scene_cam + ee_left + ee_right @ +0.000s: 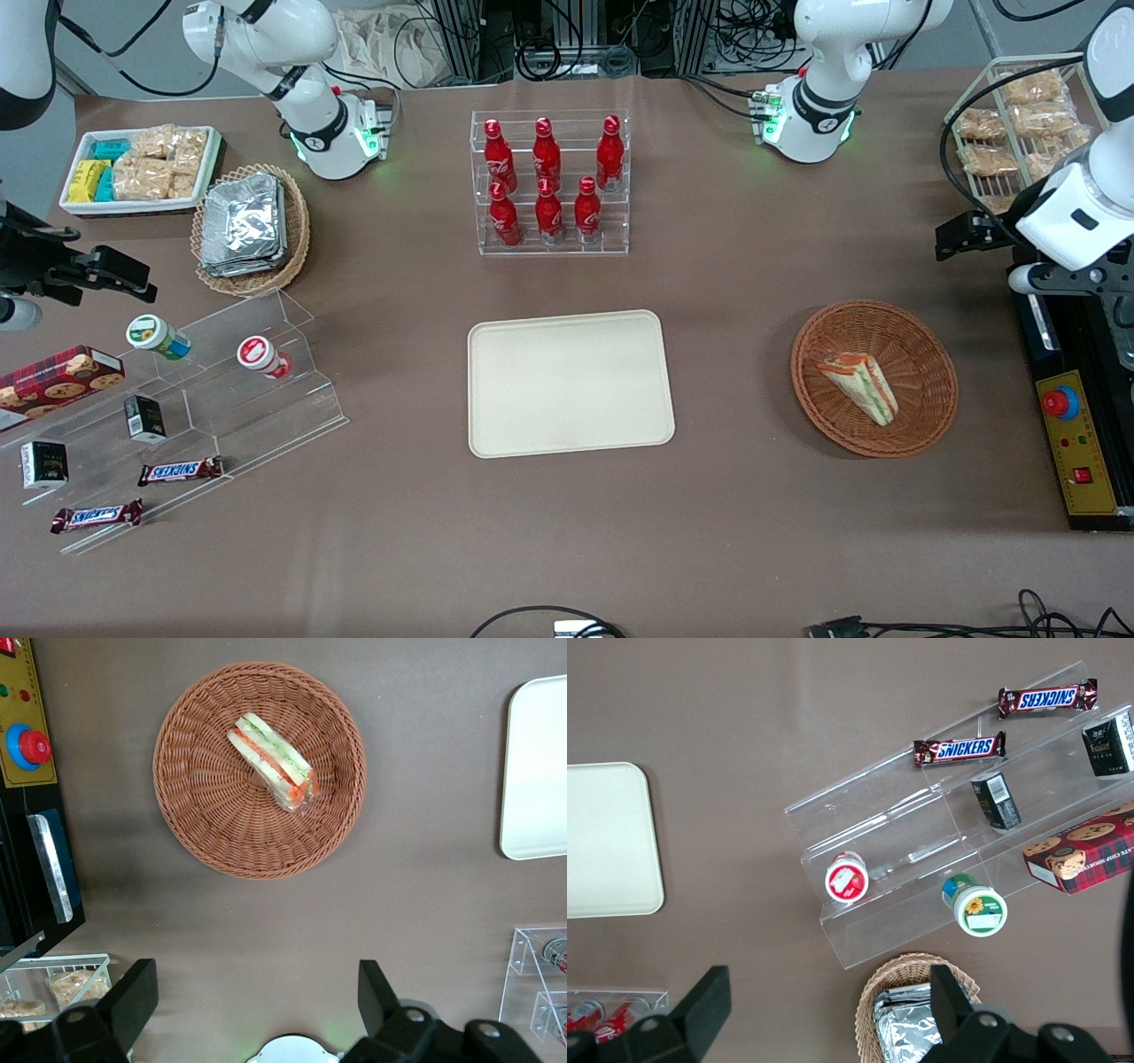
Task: Place sandwich from basket to tray
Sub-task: 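Move the open left gripper toward the wicker basket with the sandwich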
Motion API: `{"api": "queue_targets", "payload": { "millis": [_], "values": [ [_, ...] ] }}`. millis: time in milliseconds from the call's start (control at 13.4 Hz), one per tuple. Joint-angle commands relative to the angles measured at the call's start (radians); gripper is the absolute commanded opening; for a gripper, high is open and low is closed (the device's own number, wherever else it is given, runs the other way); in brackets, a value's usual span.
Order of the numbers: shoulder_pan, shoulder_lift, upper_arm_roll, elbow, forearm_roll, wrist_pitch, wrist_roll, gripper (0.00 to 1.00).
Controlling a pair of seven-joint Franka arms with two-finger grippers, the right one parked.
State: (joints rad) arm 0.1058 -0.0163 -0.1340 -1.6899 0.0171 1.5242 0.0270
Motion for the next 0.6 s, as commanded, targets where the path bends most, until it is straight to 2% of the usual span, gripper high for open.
{"api": "queue_targets", "payload": {
  "millis": [0,522],
  "values": [
    [0.005,0.012,-0.007,0.029,-0.005,-0.023,-0.013,1.0],
    [0.006,0.019,-0.006,0.041,0.006,-0.026,-0.007,1.0]
  ]
}}
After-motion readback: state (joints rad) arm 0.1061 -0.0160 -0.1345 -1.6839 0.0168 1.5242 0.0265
